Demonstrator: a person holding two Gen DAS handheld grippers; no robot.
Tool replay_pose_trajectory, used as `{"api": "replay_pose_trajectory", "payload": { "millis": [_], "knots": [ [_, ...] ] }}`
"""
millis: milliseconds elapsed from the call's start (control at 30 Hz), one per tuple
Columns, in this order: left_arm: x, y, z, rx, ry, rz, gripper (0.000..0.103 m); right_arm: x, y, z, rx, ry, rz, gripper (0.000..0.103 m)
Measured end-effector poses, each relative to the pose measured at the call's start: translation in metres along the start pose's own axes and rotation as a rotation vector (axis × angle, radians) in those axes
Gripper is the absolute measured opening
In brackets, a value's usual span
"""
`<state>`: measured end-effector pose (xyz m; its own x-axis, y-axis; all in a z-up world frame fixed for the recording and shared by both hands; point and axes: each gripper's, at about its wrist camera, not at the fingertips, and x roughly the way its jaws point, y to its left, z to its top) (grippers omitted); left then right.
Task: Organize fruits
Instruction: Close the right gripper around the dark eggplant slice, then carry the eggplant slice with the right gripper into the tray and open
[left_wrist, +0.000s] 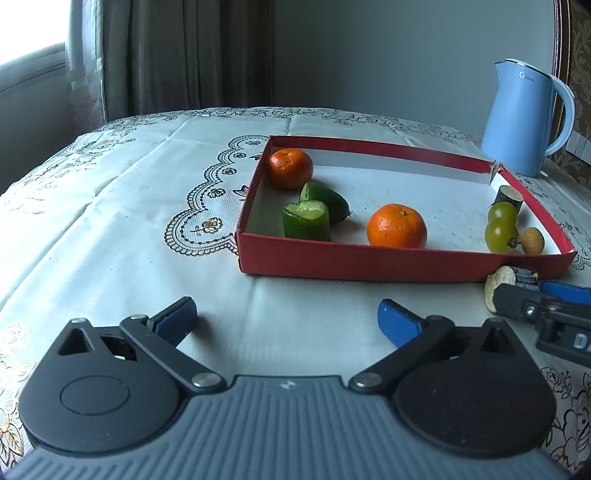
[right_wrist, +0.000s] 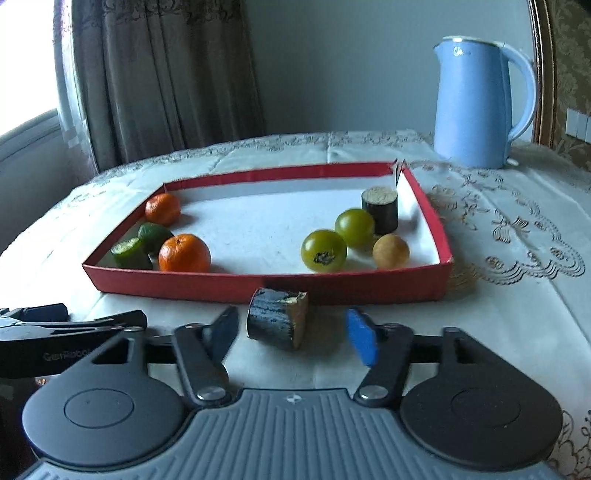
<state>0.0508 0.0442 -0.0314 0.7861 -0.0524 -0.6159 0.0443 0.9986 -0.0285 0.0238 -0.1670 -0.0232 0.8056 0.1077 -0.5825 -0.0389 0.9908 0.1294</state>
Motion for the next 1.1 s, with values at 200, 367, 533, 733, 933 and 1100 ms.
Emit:
{"api": "replay_pose_trajectory", "payload": {
  "millis": [200, 367, 533, 733, 933, 1100],
  "knots": [
    [0.000, 0.000, 0.000, -0.003, 0.000, -0.002, 0.103, 0.003, 0.004, -0.002, -0.019, -0.002, 0.008, 0.042],
    [0.001, 0.001, 0.000, -0.006, 0.000, -0.005, 0.103, -0.001, 0.012, -0.002, -0.057, -0.017, -0.004, 0.032],
    [0.001, 0.000, 0.000, -0.005, 0.001, -0.004, 0.103, -0.010, 0.015, 0.000, -0.097, -0.051, -0.037, 0.029],
    [0.001, 0.000, 0.000, -0.004, 0.001, -0.004, 0.103, -0.019, 0.012, 0.000, -0.131, -0.077, -0.063, 0.029],
    [0.001, 0.000, 0.000, -0.004, 0.001, -0.003, 0.103, -0.024, 0.005, -0.003, -0.137, -0.080, -0.073, 0.029],
    [0.001, 0.000, 0.000, -0.003, 0.002, -0.003, 0.103, -0.035, -0.001, -0.005, -0.159, -0.108, -0.090, 0.029]
  ]
}}
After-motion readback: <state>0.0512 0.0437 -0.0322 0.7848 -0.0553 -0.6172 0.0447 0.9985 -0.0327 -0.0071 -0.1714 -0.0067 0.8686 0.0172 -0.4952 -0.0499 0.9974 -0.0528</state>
